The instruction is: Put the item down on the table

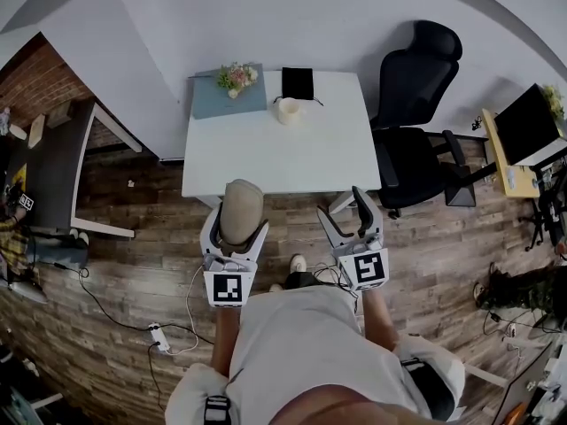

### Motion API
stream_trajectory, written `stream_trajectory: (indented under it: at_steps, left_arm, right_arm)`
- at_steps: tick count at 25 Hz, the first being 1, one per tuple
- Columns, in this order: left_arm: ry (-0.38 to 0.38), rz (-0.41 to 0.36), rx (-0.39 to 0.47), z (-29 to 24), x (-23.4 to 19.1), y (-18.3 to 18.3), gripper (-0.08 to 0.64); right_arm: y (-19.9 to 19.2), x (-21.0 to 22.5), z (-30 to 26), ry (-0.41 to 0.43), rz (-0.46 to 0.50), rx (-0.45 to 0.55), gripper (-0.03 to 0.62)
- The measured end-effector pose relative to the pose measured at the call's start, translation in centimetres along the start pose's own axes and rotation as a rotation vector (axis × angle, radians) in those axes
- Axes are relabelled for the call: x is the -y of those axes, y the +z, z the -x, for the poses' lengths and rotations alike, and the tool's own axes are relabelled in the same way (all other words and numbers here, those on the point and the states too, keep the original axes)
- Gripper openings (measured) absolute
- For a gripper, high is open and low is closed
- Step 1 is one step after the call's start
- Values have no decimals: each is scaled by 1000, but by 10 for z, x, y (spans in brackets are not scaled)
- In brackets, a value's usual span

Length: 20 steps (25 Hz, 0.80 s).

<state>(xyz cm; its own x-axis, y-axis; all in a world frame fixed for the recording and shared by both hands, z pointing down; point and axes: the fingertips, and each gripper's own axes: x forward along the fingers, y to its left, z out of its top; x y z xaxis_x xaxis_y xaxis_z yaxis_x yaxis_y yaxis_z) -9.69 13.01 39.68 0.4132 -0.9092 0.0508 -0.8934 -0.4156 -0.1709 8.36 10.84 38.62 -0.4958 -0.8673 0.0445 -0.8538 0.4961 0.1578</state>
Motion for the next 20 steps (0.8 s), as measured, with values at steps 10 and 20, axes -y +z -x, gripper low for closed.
stream_trajectory:
  at_steps: [10,20]
  left_arm:
    - [57,-50,0,-43,7,11,394]
    - [118,-21,6,-71,13,12,394]
  right_arm:
    - [-2,45,-17,16,-19,38,333]
    - [-20,73,-25,42,-22,34,330]
